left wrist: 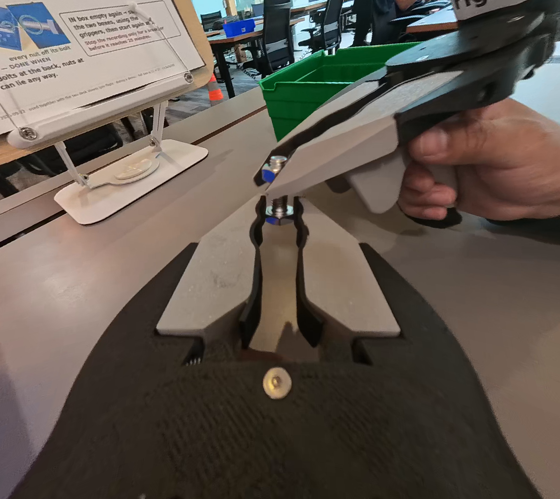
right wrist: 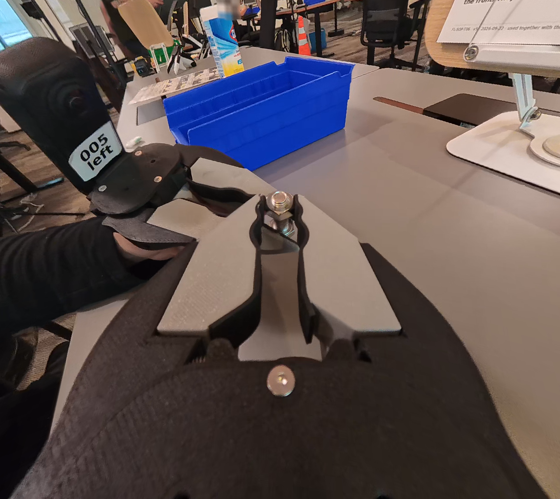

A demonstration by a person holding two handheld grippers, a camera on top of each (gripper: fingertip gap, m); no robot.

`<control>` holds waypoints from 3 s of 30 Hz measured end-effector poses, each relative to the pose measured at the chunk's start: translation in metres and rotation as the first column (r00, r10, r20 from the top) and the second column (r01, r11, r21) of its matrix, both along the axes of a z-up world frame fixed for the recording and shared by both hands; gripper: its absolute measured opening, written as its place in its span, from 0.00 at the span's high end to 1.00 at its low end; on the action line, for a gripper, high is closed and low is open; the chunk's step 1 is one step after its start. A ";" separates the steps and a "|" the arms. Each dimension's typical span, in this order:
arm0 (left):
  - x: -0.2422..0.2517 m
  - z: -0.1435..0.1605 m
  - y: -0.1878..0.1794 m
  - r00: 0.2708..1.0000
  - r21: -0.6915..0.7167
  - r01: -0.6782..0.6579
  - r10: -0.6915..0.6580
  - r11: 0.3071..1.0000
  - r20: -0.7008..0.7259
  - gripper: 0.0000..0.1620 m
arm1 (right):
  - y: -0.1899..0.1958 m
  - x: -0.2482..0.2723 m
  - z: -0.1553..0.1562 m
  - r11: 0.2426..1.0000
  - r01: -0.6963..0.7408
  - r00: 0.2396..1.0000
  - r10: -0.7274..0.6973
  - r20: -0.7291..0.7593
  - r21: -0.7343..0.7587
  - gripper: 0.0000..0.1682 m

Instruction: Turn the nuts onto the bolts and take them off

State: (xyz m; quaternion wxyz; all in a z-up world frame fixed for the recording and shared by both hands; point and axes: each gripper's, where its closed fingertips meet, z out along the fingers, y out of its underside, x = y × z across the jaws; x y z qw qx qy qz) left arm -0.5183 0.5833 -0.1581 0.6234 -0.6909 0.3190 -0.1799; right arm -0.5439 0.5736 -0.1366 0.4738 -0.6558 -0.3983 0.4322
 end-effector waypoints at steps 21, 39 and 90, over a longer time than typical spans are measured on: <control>-0.004 0.007 0.001 0.999 0.019 -0.011 0.010 1.000 0.043 0.90 | -0.010 -0.003 0.014 0.997 -0.030 0.998 0.034 -0.059 0.070 0.73; -0.013 0.017 0.003 0.994 0.018 -0.021 0.019 1.000 0.111 0.91 | -0.016 -0.002 0.022 0.996 -0.048 0.993 0.055 -0.103 0.075 0.71; 0.019 0.015 -0.022 0.985 0.047 0.149 -0.153 0.988 0.085 0.91 | -0.029 -0.017 0.019 0.986 -0.082 0.994 0.092 -0.063 0.146 0.69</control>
